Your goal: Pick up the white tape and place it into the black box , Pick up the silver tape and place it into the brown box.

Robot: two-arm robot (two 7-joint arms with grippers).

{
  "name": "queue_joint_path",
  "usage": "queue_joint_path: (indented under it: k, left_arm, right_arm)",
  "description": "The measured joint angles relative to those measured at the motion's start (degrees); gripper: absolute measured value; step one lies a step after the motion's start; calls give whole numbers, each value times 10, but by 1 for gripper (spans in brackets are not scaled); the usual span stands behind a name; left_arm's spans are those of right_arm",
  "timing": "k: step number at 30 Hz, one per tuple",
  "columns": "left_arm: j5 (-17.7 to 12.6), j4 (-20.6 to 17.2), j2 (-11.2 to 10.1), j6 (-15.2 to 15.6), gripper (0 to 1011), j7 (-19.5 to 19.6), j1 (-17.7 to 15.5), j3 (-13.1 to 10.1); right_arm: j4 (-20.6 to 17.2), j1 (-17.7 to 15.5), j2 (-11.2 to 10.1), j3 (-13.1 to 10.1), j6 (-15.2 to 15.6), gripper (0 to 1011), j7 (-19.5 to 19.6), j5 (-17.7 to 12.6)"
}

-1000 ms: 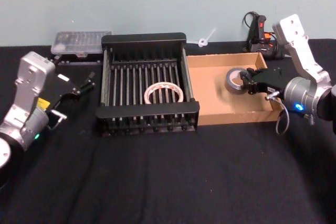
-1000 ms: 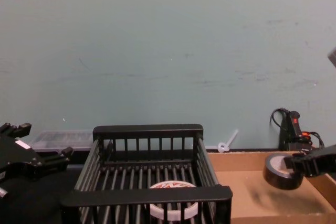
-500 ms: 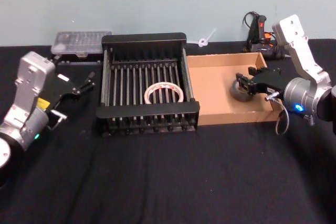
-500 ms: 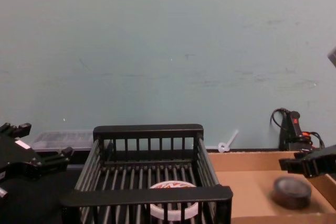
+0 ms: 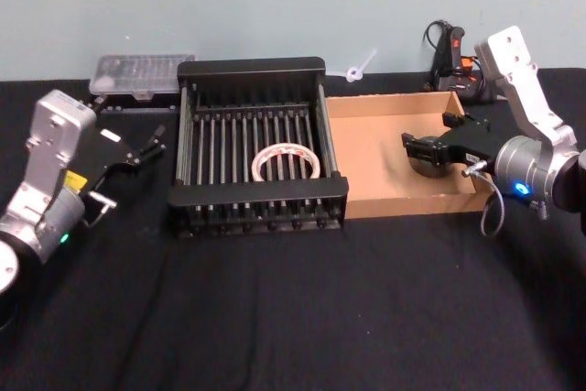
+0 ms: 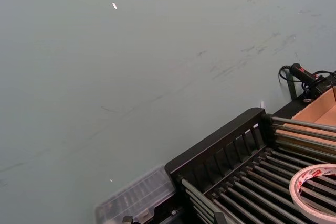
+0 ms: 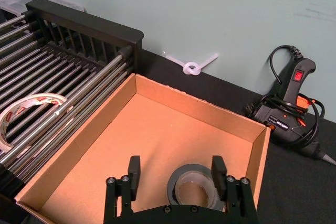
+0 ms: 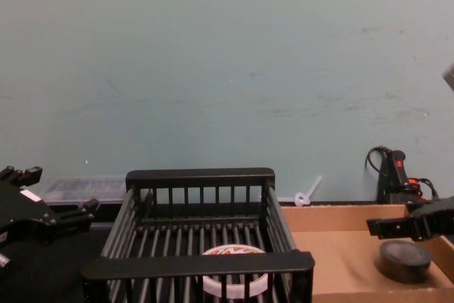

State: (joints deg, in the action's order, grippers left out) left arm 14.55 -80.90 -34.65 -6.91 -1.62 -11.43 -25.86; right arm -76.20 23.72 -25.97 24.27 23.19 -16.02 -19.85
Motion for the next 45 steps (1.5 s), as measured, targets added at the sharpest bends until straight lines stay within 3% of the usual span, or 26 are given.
queue_joint_path:
  k: [7,20,24,31,40,45]
  left_arm:
    - [0,0,0,0,1001,0,0,0]
    - [0,0,0,0,1001,0,0,0]
    - [0,0,0,0,1001,0,0,0]
    - [0,0,0,0,1001,0,0,0]
    - [0,0,0,0,1001,0,0,0]
    - [0,0,0,0,1002,0,0,0]
  right_arm:
    - [0,0,0,0,0,1002,0,0]
    - [0,0,0,0,0,1002,0,0]
    - [-8,-12,7,-14,-14,1002,15,4]
    - [-30,-51,25,-39,-109,1000,81,46]
    - [-15,-89,38,-48,-233,1002,138,108]
    - [-4,-105,42,-51,-268,1000,145,123]
